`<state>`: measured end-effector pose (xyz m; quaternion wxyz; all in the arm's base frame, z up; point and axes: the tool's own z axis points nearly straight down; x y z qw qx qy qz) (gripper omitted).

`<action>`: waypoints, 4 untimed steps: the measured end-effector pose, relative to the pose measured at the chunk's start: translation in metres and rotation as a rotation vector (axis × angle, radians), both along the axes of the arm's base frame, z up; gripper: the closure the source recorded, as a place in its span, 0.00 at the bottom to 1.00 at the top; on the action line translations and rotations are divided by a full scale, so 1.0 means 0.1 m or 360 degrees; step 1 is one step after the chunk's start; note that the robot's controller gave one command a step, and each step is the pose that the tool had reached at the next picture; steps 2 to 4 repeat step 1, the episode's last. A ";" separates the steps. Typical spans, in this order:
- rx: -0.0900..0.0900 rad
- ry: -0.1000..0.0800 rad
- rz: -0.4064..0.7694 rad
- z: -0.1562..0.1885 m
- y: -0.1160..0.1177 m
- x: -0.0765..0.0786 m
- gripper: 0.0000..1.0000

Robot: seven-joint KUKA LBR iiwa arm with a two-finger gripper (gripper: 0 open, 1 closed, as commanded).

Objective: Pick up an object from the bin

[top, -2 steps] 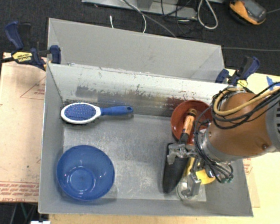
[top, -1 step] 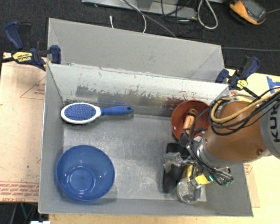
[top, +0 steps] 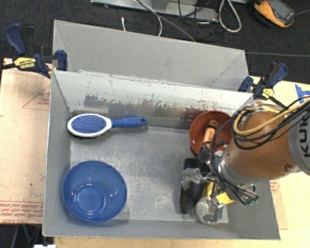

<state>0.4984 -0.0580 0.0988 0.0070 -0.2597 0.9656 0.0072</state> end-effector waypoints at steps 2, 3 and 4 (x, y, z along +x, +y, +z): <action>0.0003 -0.0003 -0.0070 -0.04 0.07 0.00 1.00; 0.0003 -0.0003 -0.0070 -0.04 0.07 0.00 1.00; 0.0003 -0.0003 -0.0070 -0.04 0.07 0.00 1.00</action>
Offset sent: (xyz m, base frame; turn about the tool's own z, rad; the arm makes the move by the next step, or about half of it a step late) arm 0.0000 0.0000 0.0000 0.0000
